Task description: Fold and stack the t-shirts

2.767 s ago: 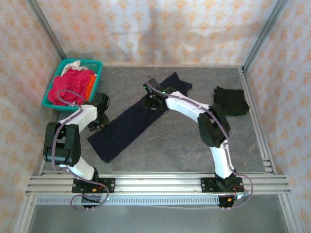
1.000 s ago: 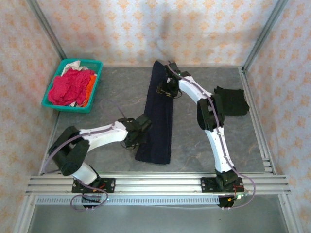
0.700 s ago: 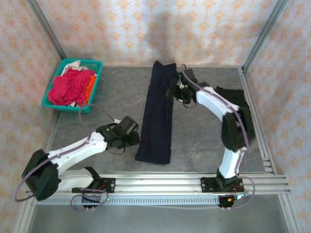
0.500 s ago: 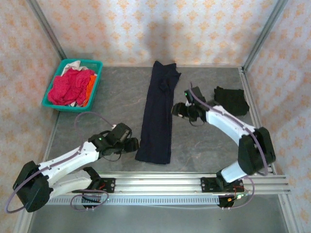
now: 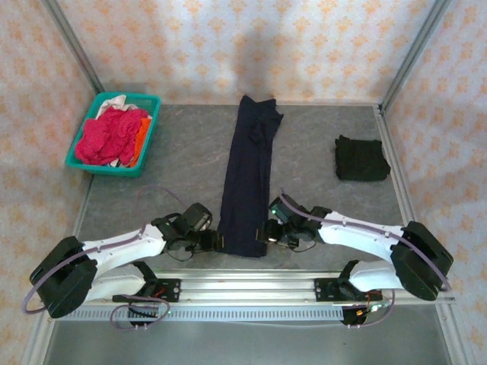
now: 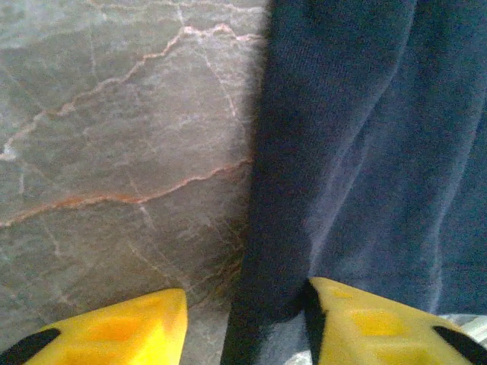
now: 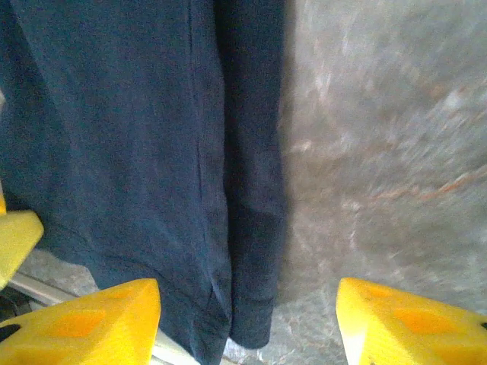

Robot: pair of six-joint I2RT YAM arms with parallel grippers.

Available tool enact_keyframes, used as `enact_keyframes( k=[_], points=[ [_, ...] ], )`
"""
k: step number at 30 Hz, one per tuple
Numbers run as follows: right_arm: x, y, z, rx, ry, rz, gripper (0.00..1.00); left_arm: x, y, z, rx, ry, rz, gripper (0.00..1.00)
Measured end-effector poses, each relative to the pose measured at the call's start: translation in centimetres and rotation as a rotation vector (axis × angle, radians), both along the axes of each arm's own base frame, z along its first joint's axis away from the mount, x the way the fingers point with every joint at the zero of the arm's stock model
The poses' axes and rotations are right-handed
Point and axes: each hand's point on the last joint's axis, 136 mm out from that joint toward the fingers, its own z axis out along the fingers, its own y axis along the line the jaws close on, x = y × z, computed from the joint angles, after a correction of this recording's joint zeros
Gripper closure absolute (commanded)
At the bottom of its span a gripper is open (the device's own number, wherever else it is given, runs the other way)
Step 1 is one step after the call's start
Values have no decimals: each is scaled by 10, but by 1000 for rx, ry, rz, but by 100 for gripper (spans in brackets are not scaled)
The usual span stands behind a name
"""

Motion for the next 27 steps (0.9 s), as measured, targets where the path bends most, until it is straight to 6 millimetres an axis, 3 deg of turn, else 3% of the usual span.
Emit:
enact_keyframes(
  k=[6, 10, 16, 24, 27],
  points=[
    [-14, 6, -8, 42, 42, -50, 40, 0, 4, -3, 13, 4, 27, 87],
    [-15, 8, -10, 80, 53, -99, 42, 0, -13, 5, -55, -13, 2, 100],
    [-12, 14, -13, 136, 62, -156, 43, 2, -18, 18, -108, -40, 11, 100],
    [-11, 1, -1, 134, 18, -192, 47, 2, -17, 18, -112, -33, 27, 100],
    [-13, 0, -7, 134, 31, -192, 48, 1, -16, 15, -106, -30, 29, 100]
  ],
)
